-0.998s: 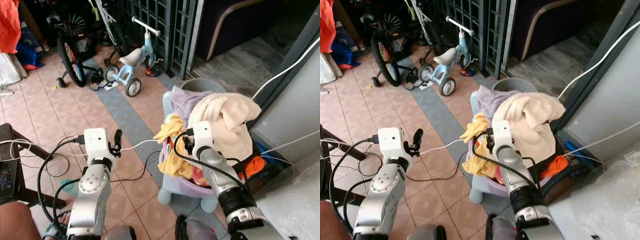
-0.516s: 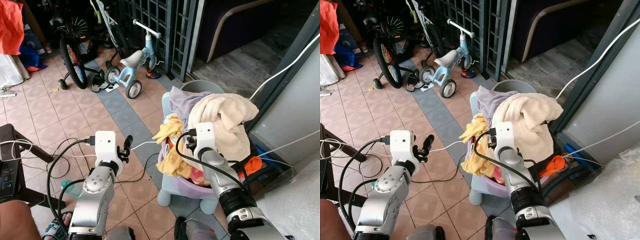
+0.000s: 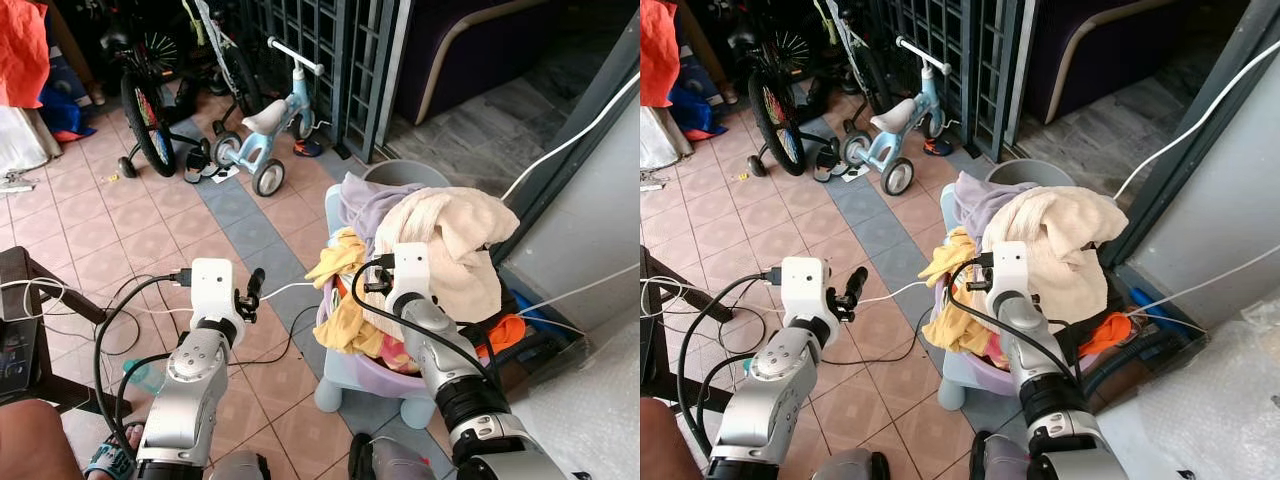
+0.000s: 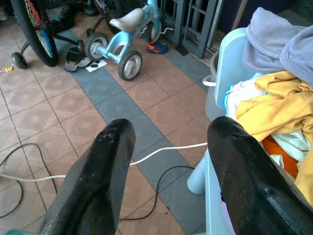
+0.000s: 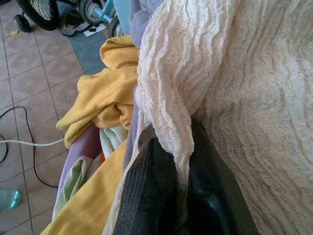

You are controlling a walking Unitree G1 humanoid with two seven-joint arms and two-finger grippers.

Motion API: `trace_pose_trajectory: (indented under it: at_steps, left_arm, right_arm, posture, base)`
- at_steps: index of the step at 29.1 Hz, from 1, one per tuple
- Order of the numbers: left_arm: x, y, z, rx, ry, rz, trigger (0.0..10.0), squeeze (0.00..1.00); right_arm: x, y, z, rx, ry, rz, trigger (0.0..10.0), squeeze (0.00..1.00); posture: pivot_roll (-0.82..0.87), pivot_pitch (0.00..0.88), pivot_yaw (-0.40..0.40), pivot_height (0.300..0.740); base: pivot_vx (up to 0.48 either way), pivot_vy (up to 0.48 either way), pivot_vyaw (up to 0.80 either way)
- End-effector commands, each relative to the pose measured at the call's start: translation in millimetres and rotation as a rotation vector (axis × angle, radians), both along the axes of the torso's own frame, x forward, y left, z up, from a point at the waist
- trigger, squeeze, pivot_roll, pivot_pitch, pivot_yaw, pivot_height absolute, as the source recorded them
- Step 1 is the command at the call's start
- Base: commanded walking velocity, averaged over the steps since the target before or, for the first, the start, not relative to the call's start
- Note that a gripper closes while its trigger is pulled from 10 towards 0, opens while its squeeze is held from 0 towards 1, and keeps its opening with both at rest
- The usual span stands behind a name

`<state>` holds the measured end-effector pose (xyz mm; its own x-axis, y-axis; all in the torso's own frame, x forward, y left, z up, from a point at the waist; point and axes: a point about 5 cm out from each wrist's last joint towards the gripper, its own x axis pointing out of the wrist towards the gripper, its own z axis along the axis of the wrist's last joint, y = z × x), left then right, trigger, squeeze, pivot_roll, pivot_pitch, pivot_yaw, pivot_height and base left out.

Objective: Clothes washing

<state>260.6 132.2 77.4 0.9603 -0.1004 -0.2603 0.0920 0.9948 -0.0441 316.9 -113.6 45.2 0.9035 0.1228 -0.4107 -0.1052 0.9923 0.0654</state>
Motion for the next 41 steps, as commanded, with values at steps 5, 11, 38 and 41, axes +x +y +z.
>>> trace_pose_trajectory:
  at_steps: [5, 11, 38, 41]
  left_arm:
    - [2.7, 2.9, -3, 0.040, 0.002, 0.013, 10.0, 0.00]
    - [4.9, -0.9, -3, 0.036, -0.009, 0.002, 10.0, 0.00]
    - [22.5, -12.1, 9, 0.013, -0.123, -0.014, 10.0, 0.00]
    - [22.2, -12.2, 9, 0.011, -0.126, -0.012, 10.0, 0.00]
  right_arm:
    - [1.3, 1.1, 9, 0.081, -0.088, -0.014, 0.0, 0.00]
    - [6.3, -8.5, 38, 0.191, -0.273, -0.047, 0.0, 0.00]
    - [16.0, -54.6, 192, -0.028, -0.910, -0.161, 10.0, 0.00]
    - [15.4, -54.7, 189, -0.039, -0.899, -0.162, 10.0, 0.00]
  posture:
    - [0.06, 0.049, 0.020, 0.740]
    - [0.04, 0.037, 0.015, 0.740]
    - [-0.02, 0.029, 0.053, 0.740]
    - [-0.02, 0.030, 0.051, 0.740]
  base:
    - [0.000, 0.000, 0.00]
    - [0.000, 0.000, 0.00]
    - [0.000, -0.026, -0.24]
    - [0.000, -0.355, -0.80]
